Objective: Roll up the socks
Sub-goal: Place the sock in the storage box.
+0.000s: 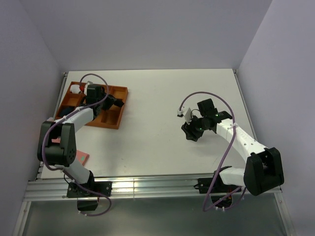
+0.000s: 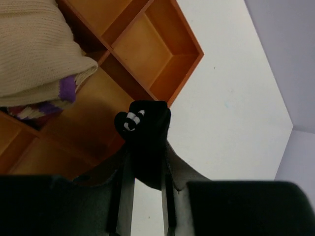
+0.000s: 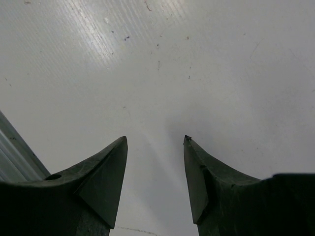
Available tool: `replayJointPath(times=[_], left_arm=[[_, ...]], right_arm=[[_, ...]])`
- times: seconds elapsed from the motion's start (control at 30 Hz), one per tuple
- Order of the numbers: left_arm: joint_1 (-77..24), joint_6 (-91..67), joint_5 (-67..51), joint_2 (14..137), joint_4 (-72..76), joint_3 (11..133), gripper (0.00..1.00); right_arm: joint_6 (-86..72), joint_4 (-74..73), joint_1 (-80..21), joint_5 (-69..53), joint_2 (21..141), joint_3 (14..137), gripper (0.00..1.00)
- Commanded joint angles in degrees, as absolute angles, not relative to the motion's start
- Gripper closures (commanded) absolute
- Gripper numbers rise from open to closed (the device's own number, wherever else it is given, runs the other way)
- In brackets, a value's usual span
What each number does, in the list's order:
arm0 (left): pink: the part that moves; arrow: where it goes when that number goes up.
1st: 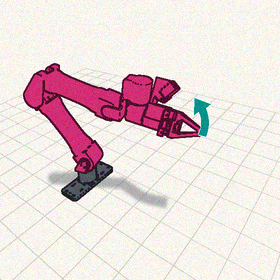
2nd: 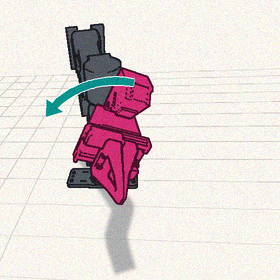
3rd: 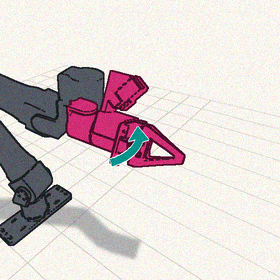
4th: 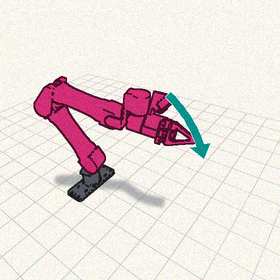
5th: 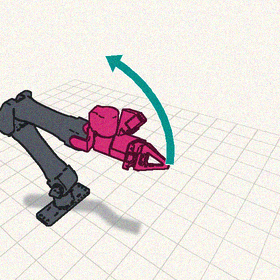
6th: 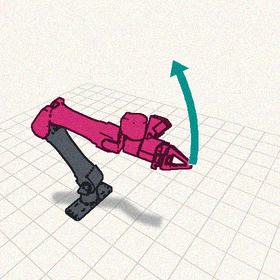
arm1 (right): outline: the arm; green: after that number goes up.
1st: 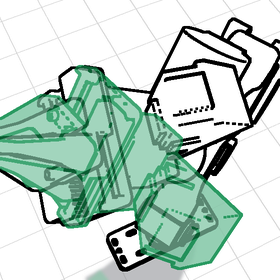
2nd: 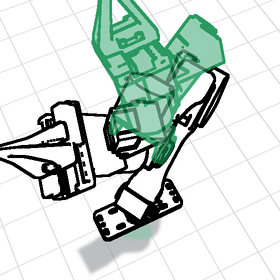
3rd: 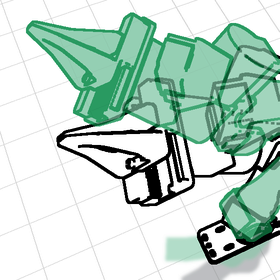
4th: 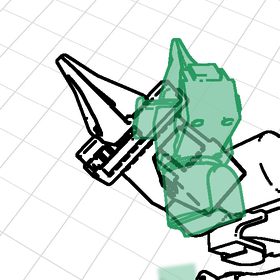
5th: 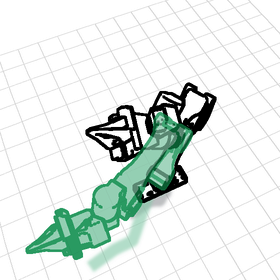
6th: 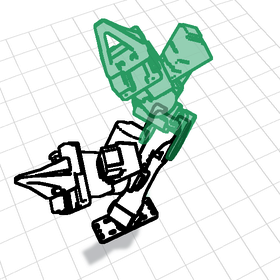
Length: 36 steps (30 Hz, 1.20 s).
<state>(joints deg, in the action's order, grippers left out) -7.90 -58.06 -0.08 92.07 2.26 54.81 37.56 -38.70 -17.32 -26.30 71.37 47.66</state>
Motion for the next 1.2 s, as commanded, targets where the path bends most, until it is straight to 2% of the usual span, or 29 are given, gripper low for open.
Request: replayJointPath(times=[0.0,0.37,0.73,1.17], left_arm=[[-6.9,-54.8,-4.6,95.5,3.2,59.5,1.00],[-4.3,-55.5,-3.5,103.9,0.2,64.2,1.00],[-4.0,-53.3,-1.3,109.6,-9.7,68.9,1.00],[-7.2,-53.5,7.3,113.8,-13.3,72.7,0.99]], right_arm=[[37.6,-37.2,-16.8,-27.4,71.5,48.2,0.43],[37.6,-36.6,-16.8,-28.0,72.2,47.4,0.44],[37.5,-36.8,-16.8,-28.6,72.8,47.5,0.45],[37.5,-37.1,-16.8,-28.7,73.4,47.5,0.45]])
